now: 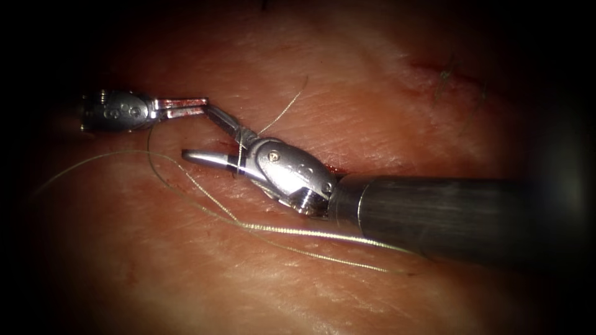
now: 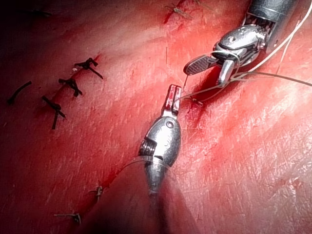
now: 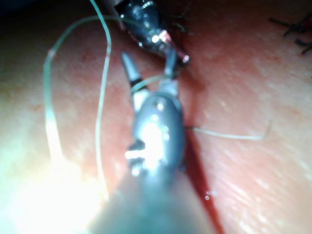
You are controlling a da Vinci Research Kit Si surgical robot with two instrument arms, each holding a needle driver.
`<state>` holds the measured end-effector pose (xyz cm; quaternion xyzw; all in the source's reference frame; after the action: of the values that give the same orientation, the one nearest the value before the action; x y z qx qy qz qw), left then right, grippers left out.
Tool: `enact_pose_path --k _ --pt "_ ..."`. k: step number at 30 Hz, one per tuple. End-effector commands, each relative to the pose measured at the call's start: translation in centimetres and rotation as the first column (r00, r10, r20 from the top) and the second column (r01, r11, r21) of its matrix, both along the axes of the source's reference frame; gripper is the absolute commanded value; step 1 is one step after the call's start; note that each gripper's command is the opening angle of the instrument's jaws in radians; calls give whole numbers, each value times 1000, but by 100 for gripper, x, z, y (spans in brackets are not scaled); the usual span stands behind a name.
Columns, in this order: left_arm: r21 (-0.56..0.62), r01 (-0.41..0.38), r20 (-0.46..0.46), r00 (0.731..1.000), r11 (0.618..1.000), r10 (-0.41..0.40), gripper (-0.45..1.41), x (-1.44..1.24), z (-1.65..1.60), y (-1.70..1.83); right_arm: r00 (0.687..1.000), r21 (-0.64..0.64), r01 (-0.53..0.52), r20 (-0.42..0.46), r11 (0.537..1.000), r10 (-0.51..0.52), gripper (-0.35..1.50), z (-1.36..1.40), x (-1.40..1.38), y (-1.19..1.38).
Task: Wound Closure
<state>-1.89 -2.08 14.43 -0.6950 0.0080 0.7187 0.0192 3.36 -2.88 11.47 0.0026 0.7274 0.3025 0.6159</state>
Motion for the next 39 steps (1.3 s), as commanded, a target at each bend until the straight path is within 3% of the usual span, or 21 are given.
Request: enact_pose_path --k 1,9,24,27,30,36,39 --pt "3 -2 2 1000 1000 2 -45 -5 7 -3 1000 0 -10 8 1000 10 49 9 -3 1" --pt "10 4 -3 1000 1000 -4 -45 -14 11 -17 995 78 -97 22 992 96 43 20 -23 10" --pt "30 4 -3 1000 1000 -4 -45 -42 27 -35 988 128 -155 0 980 156 46 32 -20 1" --pt "35 -1 -4 1000 999 1 -45 -47 32 -41 975 142 -221 47 965 216 48 33 -28 -2" --pt "43 -12 -6 1000 999 13 -45 -55 35 -45 951 153 -304 110 940 289 69 35 -39 -3" --pt "50 -19 -5 1000 999 19 -45 -69 31 -35 895 176 -432 207 884 396 76 46 -57 -7" --pt "52 -21 -6 1000 998 22 -45 -72 30 -33 885 184 -450 225 874 408 79 50 -57 -6"
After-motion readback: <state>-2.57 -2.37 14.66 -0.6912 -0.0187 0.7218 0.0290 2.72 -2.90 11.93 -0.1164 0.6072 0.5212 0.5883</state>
